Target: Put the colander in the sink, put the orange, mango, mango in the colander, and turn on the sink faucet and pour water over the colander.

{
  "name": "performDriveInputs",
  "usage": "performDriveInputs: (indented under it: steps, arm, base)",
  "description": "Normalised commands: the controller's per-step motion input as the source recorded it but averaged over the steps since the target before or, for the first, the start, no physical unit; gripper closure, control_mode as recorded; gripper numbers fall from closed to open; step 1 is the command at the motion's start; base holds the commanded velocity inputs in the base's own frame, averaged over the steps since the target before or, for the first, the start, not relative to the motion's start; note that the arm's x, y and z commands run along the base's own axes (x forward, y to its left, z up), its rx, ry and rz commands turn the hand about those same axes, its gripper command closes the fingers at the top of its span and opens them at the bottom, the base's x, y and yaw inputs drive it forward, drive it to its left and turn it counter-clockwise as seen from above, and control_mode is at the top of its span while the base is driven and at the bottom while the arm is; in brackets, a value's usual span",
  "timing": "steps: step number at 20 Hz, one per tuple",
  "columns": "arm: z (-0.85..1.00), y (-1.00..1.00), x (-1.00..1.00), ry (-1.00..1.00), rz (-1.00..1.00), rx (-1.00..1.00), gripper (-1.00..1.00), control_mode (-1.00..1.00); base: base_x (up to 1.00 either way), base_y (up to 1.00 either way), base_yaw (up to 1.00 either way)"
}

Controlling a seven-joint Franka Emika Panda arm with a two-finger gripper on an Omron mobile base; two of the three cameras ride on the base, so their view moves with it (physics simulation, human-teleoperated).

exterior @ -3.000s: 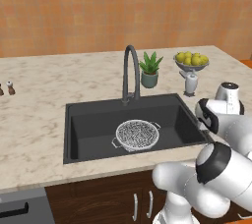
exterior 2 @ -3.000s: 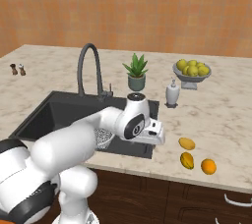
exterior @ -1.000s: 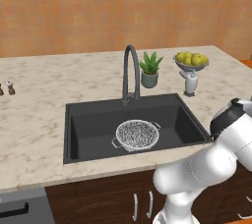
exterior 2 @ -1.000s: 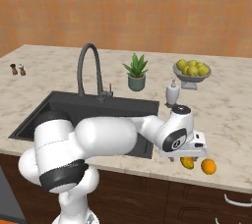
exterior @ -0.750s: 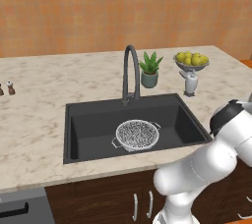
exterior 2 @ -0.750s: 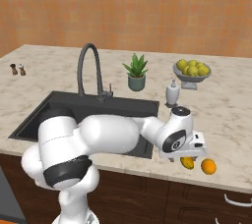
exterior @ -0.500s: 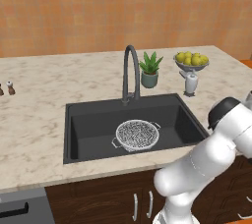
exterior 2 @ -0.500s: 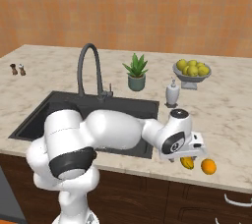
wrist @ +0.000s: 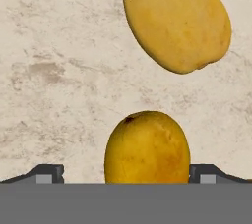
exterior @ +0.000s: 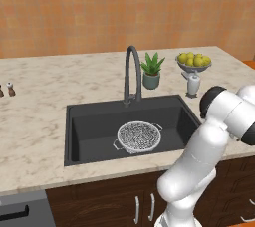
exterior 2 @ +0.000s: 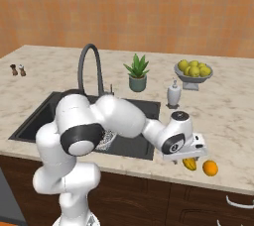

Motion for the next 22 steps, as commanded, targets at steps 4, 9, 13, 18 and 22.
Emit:
performDriveInputs:
  steps: [4,9,13,18,22]
  arm:
    - [-0.13,-0.20,0.08,0.05,0.00,0.00,-1.00,-1.00]
    - [-0.14,-0.16,0.04,0.04,0.00,0.00,-1.00,-1.00]
    - [-0.11,-0.08,0.02,0.04,0.00,0.00,1.00,-1.00]
    - [0.01,0.00,-0.03,0.00,0.02,0.00,1.00,-1.00]
    - [0.23,0.38,-0.16,-0.10,0.01,0.00,1.00,-1.00]
  base:
    - [0.00,0.00,0.00]
    - [0.00,0.00,0.00]
    - [0.00,0.00,0.00]
    - [0.00,0.00,0.00]
    - [0.00,0.00,0.00]
